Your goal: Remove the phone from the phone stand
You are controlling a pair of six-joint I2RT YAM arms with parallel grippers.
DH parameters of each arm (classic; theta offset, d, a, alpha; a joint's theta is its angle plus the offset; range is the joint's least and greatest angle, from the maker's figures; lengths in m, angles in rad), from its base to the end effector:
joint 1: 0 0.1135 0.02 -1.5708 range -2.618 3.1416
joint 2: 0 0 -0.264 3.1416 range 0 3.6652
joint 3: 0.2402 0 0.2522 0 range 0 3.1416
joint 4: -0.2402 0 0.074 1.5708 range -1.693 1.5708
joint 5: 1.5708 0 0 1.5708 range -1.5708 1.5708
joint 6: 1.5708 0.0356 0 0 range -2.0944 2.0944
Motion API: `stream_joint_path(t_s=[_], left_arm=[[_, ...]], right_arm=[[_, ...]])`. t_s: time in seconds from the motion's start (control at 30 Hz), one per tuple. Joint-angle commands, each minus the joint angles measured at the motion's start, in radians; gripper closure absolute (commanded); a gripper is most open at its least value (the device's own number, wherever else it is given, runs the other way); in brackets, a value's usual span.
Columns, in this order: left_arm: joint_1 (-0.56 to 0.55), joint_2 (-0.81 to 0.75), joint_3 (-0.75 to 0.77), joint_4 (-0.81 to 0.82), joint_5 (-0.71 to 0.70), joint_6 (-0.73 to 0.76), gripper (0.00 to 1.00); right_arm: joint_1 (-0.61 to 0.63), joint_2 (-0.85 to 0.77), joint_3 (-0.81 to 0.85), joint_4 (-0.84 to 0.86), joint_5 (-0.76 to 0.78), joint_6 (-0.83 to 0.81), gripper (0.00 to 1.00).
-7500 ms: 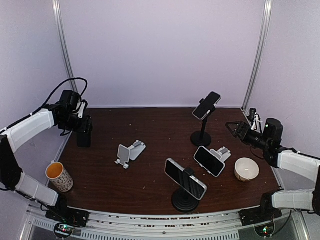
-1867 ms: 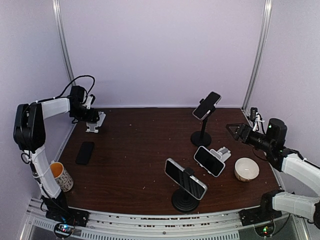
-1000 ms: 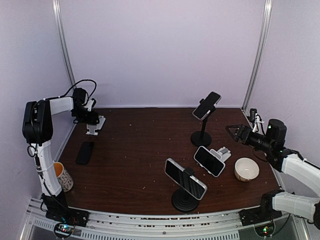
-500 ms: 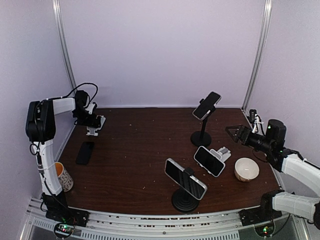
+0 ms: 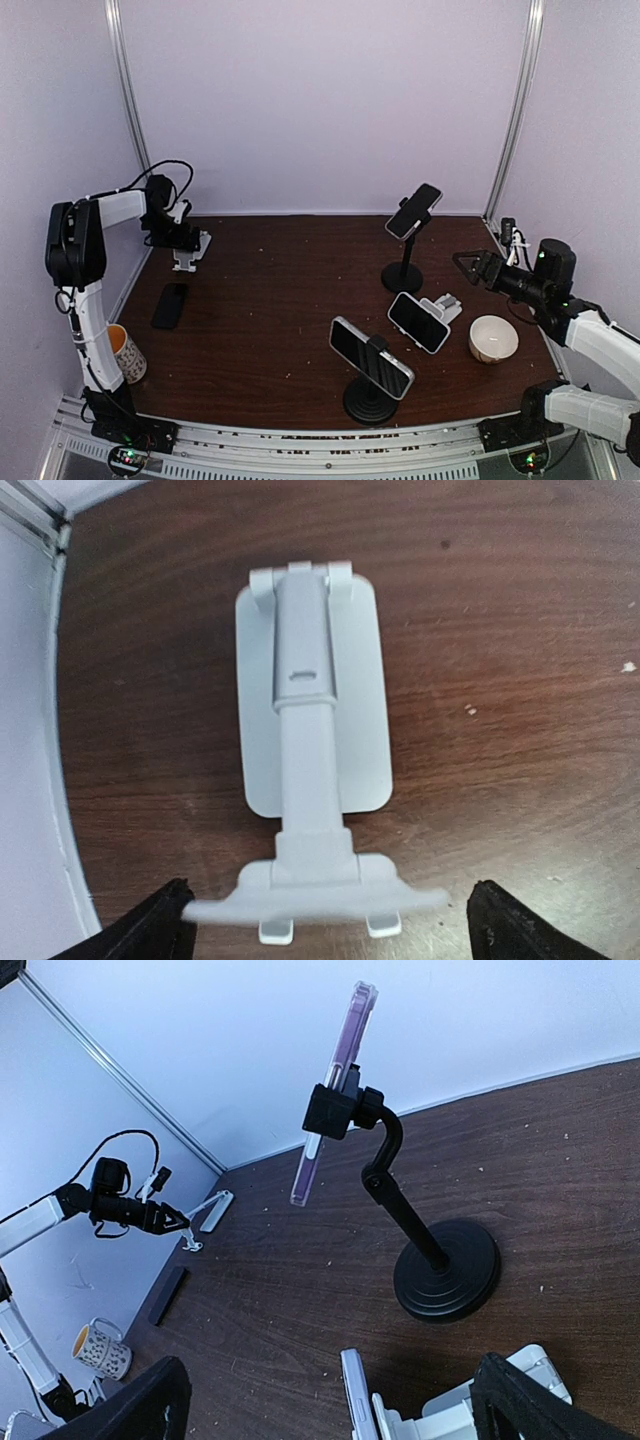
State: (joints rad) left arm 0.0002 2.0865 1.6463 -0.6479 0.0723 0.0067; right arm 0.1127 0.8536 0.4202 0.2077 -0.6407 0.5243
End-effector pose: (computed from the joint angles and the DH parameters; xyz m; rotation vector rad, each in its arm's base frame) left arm 0.4482 -0.0025 0.1961 0.0323 2.6571 -0.0939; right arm 0.1903 0.0430 0.2411 -0.0982 1.8673 1.0205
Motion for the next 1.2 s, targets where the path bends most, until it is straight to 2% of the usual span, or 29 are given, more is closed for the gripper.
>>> stream_joint_path(t_s=[0.0,0.17,0.37,0.43,0.57,0.67,0.87,1.07,1.17], left_arm=[[0.006,-0.13,-0.004,0.018,0.025,-0.007,0.02],[-0.042,-0.305,-0.101,0.091,0.056,0.042,0.02],[-0.236,-0.579,-0.299,0.236,-0.011,0.185,0.03],[-0.301,-0.666,-0.359,0.263,0.03,0.232,0.05],[-0.381,-0.846,-0.479,0.288,0.205,0.37,0.1],[-0.46,-0.947,-0.514,0.217,0.3,0.53,0.11],[-0.646,-0.931,-0.387,-0.02,0.339,0.675,0.12],[-0.879,-0.76,-0.137,-0.297,0.255,0.768,0.13],[-0.96,-0.668,0.011,-0.404,0.246,0.79,0.14]], right_arm=[[0.005,-0.027,0.019,-0.007,-0.02,-0.004,0.0],[0.007,-0.048,0.016,-0.024,-0.027,-0.007,0.0],[0.008,-0.099,0.008,-0.06,-0.038,-0.015,0.0],[0.009,-0.113,0.009,-0.079,-0.051,-0.023,0.0],[0.013,-0.144,-0.006,-0.095,-0.072,-0.021,0.0],[0.022,-0.162,-0.02,-0.097,-0.076,-0.011,0.0],[0.04,-0.177,-0.037,-0.105,-0.085,-0.007,0.0],[0.051,-0.181,-0.037,-0.115,-0.081,-0.014,0.0],[0.054,-0.184,-0.043,-0.114,-0.078,-0.014,0.0]])
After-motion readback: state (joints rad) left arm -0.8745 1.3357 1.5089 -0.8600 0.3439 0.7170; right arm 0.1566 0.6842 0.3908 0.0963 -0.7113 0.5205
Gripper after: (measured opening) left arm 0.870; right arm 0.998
